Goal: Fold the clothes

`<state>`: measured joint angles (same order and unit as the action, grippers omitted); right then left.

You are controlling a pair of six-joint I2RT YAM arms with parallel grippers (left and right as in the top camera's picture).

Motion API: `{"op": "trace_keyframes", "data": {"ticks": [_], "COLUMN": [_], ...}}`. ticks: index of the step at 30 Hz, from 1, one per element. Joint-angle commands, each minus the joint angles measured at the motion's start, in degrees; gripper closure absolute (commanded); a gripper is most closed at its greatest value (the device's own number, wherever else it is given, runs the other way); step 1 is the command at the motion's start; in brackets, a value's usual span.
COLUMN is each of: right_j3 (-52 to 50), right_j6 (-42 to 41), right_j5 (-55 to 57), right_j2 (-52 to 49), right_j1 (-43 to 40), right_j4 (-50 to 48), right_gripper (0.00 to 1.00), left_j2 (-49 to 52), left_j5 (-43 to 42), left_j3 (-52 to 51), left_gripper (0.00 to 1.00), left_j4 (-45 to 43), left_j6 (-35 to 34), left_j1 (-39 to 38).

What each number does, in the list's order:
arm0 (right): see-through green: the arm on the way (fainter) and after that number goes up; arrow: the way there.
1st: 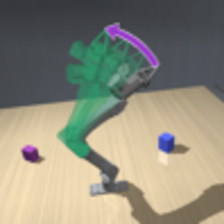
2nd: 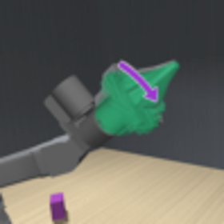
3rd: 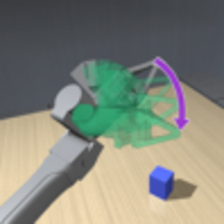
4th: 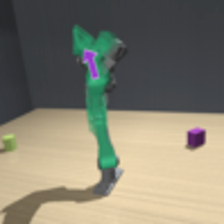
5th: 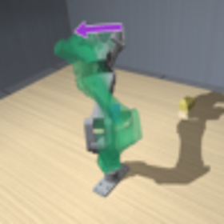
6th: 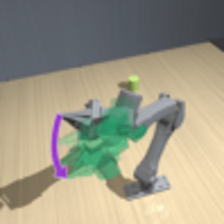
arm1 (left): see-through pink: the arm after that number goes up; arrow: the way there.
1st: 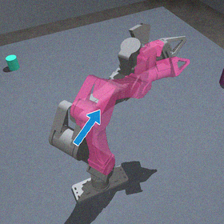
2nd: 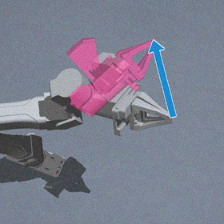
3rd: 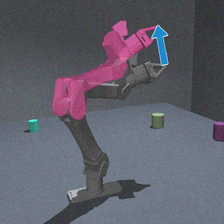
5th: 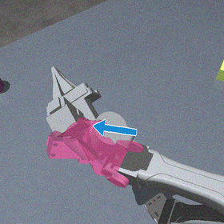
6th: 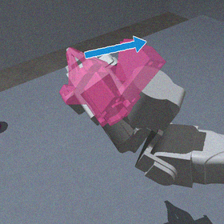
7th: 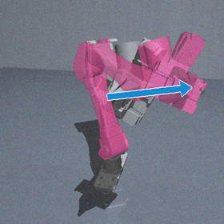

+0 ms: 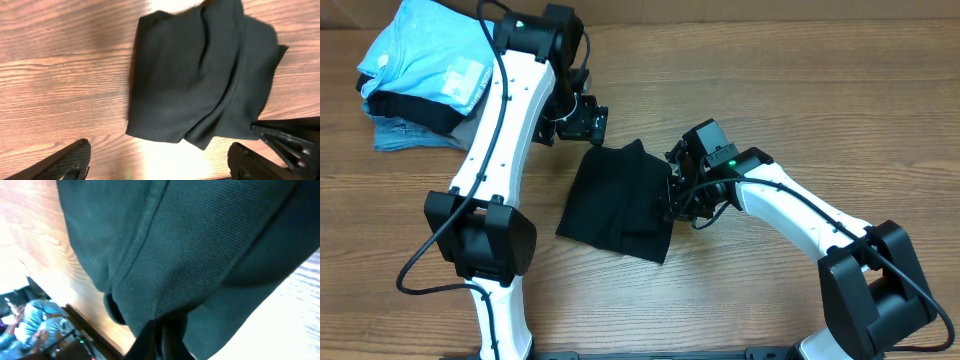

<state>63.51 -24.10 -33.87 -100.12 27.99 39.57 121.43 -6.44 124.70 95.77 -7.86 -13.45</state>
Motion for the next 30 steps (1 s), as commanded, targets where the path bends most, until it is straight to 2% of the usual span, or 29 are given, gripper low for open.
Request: {"op": "trace_keyframes", "data": {"ticks": [1,4,11,14,20,22,25,27,30], "right_j3": [0.26,0.26,0.20,0.24,0.24,0.24,0.24,0.37,1.97], "right_j6": [2.69,4.68,4.02,1.92,1.92,1.70,0.68,-2.86,-1.11], "right_j5": [-2.69,-2.64,-0.81,7.89,16.70,18.95,21.35,23.80,20.50], "right_j2": [4.07,6.93,6.82,7.26,8.07,8.07,8.07,8.09,9.01], "right_j1": [-1.14,-1.75,-0.94,-1.46,-3.04,-3.04,-3.10,-3.98,-5.66], "right_j4": [0.13,0.94,3.02,8.22,18.60,21.05,22.51,23.85,23.85], "right_gripper": [0.96,0.96,0.96,0.96,0.96,0.93,0.82,0.81,0.81], "left_j2": [-0.46,-0.46,-0.46,-0.46,-0.46,-0.46,-0.46,-0.46,-0.46], "left_j5": [-0.98,-1.03,-1.01,-0.94,-0.83,-0.83,-0.83,-0.83,-0.83], "left_j3": [-2.12,-3.63,-4.02,-4.02,-4.02,-4.02,-4.02,-4.02,-4.02], "left_gripper": [0.11,0.11,0.11,0.11,0.10,0.09,0.05,0.04,0.02], "left_j4": [-0.90,-1.77,-1.99,-1.81,-1.95,-2.19,-2.23,-2.16,-2.19], "left_j6": [1.95,1.92,1.92,1.92,1.92,1.90,1.88,1.88,1.90], "left_j1": [0.15,0.15,0.15,0.15,0.15,0.15,0.17,0.17,0.17]}}
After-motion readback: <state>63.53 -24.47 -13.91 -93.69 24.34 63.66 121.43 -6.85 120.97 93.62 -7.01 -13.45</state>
